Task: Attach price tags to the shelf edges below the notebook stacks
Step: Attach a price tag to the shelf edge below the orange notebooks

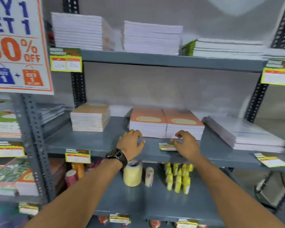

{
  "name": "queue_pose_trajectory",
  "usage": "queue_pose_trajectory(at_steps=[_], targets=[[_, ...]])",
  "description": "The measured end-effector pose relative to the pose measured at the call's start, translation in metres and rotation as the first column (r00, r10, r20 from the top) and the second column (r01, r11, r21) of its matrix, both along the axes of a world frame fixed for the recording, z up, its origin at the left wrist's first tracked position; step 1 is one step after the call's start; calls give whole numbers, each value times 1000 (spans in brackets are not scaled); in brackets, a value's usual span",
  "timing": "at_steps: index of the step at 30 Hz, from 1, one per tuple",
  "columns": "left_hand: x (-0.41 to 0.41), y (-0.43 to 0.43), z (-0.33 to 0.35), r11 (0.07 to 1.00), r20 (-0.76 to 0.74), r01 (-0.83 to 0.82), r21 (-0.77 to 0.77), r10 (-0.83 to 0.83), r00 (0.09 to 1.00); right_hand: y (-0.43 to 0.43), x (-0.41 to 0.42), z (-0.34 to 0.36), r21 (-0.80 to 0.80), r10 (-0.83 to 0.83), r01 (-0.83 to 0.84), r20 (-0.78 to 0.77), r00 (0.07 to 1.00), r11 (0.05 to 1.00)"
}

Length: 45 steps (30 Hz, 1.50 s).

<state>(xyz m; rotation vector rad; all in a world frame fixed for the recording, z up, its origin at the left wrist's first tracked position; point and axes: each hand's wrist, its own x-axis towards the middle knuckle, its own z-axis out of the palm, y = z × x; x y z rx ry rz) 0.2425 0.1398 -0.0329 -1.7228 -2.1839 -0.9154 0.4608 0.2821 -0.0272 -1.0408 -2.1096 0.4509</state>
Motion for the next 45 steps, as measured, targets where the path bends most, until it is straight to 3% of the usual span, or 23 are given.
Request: queue_pose_trajectory(at_steps=[4, 7, 12, 14, 16, 20, 24, 27, 31, 38, 45], targets=[[45, 45, 7, 989, 122, 42, -144, -24, 992, 25, 31, -5, -45, 80, -78, 39, 996, 996], [64, 71, 8, 952, 203, 26, -306, 38, 978, 40, 38, -9, -93, 159, -144, 173, 972, 985], [75, 88, 13, 847, 30, -46, -529, 73, 997, 47, 32, -8, -138, 288, -255, 351, 891, 957], [79, 90, 12, 863, 72, -23, -505, 69, 995, 48, 28, -8, -185, 315, -268, 323, 892, 946], [80, 90, 12, 905, 218, 25, -424, 75, 973, 48, 24, -7, -250, 306, -248, 229, 924, 936], [79, 89, 15, 978, 481, 94, -188, 8, 877, 46, 24, 0, -354, 252, -270, -95, 963, 895], [84, 72, 16, 981, 548, 191, -45, -135, 825, 31, 35, 8, -410, 316, -395, -248, 916, 822], [88, 52, 9, 969, 526, 247, 14, -217, 822, 13, 44, 5, -370, 379, -407, -150, 913, 835], [98, 30, -8, 984, 385, 181, 6, -169, 907, -10, 53, -13, -267, 423, -409, -6, 906, 873], [109, 26, -32, 998, 256, 32, -61, -15, 967, -27, 49, -33, -113, 285, -270, 144, 948, 956], [109, 30, -43, 998, 144, -43, -51, 50, 988, -33, 42, -33, -47, 183, -178, 171, 968, 983]])
